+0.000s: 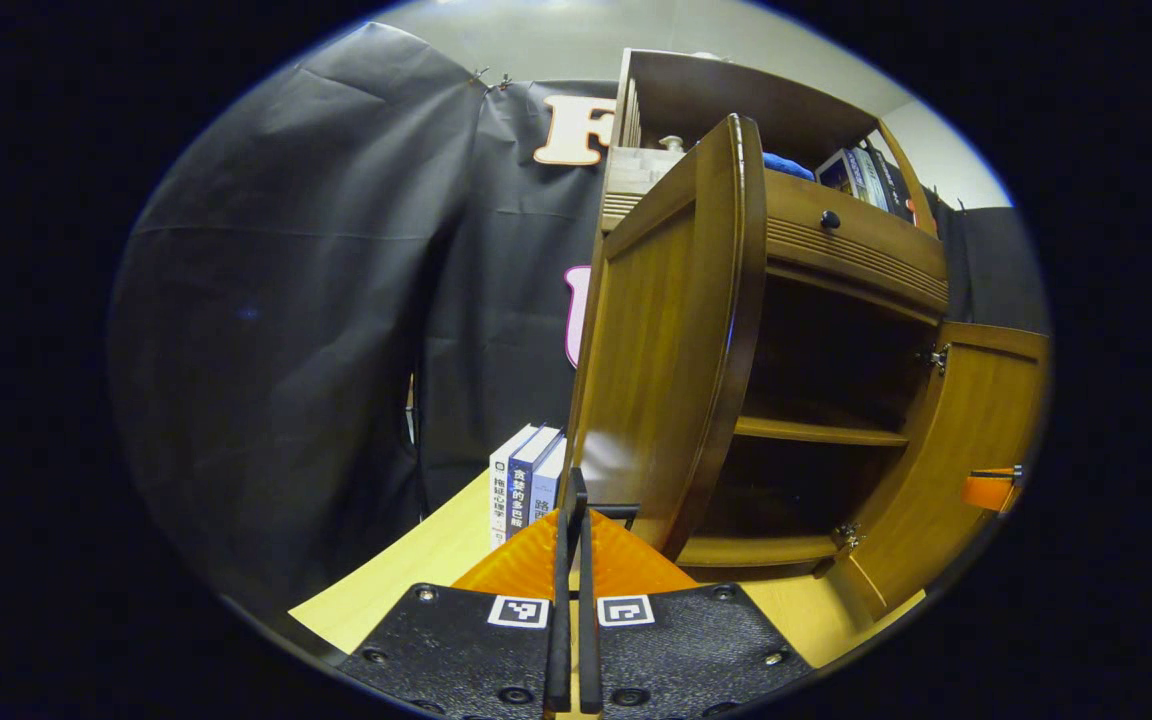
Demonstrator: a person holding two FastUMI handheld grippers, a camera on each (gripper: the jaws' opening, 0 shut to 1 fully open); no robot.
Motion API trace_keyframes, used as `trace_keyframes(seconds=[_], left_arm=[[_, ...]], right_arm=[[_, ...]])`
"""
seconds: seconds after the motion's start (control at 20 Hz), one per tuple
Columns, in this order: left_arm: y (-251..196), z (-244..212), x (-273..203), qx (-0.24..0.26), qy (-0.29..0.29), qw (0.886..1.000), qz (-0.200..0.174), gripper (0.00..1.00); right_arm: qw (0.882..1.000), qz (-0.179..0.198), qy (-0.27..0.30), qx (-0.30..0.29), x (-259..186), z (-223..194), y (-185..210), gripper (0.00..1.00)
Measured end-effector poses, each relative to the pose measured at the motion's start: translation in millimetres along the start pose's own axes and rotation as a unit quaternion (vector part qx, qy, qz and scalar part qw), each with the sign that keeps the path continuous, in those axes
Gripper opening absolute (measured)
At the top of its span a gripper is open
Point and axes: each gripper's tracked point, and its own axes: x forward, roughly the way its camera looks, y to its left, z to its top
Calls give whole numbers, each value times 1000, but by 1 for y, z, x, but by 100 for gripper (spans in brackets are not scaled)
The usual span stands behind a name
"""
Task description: Open the right door of the double-door shoe cabinet with the right hand, and open the left door with the left hand.
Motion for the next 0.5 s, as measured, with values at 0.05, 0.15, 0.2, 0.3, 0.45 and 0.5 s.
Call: trace_keyframes(seconds=[0.05, 0.15, 0.2, 0.3, 0.45, 0.5], left_arm=[[3, 2, 1, 1, -1, 1000, 1, 4], [11, 3, 1, 4, -2, 1000, 2, 7], [15, 3, 1, 5, -3, 1000, 4, 7], [23, 5, 2, 5, -4, 1000, 8, 0], [35, 7, 4, 9, -5, 1000, 22, 4], [37, 7, 5, 13, -5, 1000, 22, 4]], right_arm=[[1000, 2, 0, -1, 2, 0, 2, 29], [1000, 4, 1, -5, 5, -1, 2, 29], [1000, 4, 2, -5, 6, -2, 2, 34], [1000, 4, 3, -4, 8, -3, 1, 29], [1000, 1, 3, -3, 9, -4, -3, 29], [1000, -1, 4, -2, 9, -5, -6, 33]])
